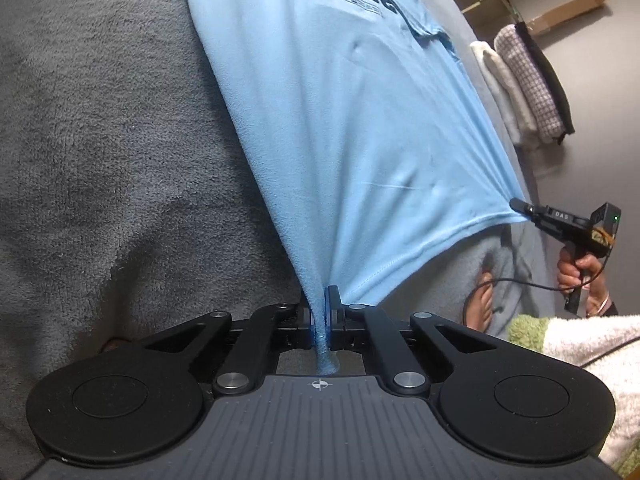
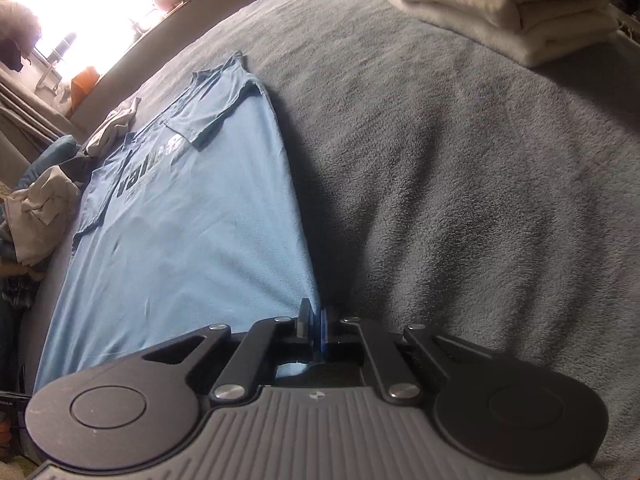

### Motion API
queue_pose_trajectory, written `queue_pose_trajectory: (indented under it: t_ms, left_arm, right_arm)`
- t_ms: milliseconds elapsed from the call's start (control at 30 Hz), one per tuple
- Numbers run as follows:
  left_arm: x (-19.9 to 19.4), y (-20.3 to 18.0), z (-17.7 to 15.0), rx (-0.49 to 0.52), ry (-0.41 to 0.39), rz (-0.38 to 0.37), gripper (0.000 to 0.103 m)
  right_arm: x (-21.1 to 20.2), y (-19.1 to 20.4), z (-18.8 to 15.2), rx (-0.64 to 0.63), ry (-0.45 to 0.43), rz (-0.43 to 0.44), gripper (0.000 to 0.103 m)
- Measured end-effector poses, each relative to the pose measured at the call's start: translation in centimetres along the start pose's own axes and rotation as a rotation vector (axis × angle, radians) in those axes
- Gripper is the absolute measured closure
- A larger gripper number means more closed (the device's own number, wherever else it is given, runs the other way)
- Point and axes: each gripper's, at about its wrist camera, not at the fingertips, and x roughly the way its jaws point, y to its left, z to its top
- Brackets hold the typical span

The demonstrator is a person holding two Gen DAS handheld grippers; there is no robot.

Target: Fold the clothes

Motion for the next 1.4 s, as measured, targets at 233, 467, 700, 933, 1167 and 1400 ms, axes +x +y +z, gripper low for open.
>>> queue_pose_trajectory:
  t_ms: [233, 467, 700, 933, 1167, 1400]
  left_arm:
    - [-1.6, -0.5, -0.9, 0.083, 0.069, 0.01, 0.101]
    - [-2.8, -0.6, -2.9, 0.126, 0.171, 0.011, 0.101]
    - [-1.7, -1.0, -4.4, 0.14, 0.273, 0.012, 0.101]
    - [-2.5, -1.6, -1.9, 0.187, 0.199, -0.001, 0.101]
    - [-5.1, -1.6, 3.5, 0.19, 0.022, 0.033, 0.101]
    - [-6.0, 0.7, 9.9, 0.014, -0.182, 0.046, 0.101]
  right_arm:
    - [-2.7, 0.9, -0.9, -0.015, 0.02, -0.017, 0.101]
    - [-5.2, 1.2, -4.0, -0.022, 0.094, -0.039, 0.101]
    - [-5.6, 0.5, -6.9, 0.021, 0.191, -0.048, 0.101]
    - [-5.9, 1.9, -3.8, 0.04, 0.128, 0.042, 0.101]
    - [-5.0, 4.1, 3.1, 0.032, 0.043, 0.13, 0.101]
    - [-2.4, 5.9, 10.3, 0.063, -0.083, 0.227, 0.101]
